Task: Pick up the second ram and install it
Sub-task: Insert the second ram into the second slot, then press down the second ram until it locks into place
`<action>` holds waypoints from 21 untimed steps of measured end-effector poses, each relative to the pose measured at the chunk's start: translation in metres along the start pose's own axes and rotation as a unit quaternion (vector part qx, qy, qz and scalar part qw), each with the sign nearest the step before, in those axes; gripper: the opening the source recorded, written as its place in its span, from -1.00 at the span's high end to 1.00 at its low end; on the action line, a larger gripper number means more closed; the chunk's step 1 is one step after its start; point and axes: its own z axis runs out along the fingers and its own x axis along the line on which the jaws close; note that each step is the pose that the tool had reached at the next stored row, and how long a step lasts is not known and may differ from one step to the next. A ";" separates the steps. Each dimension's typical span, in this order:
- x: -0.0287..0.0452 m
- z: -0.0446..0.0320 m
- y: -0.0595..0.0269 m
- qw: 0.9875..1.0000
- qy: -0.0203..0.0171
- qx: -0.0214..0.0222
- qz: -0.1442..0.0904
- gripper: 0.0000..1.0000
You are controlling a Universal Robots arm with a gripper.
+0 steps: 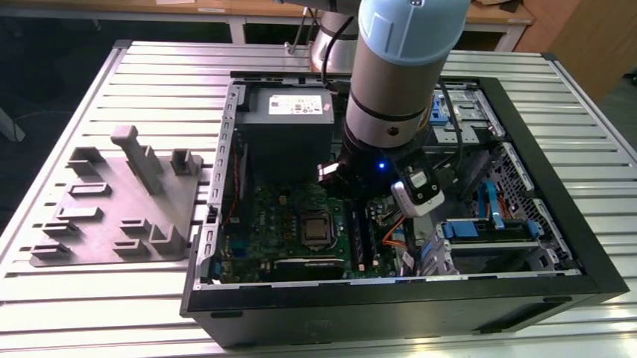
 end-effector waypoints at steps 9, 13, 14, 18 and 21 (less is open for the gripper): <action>0.0000 -0.0001 0.0000 1.000 0.000 0.000 0.000 0.80; 0.0000 -0.0004 0.0000 1.000 0.000 0.000 0.000 0.80; 0.0000 -0.0005 0.0000 1.000 0.000 0.000 0.000 0.80; -0.0001 -0.0005 0.0003 1.000 0.000 0.000 0.000 0.80; 0.0000 -0.0002 0.0014 1.000 0.000 0.000 0.000 0.80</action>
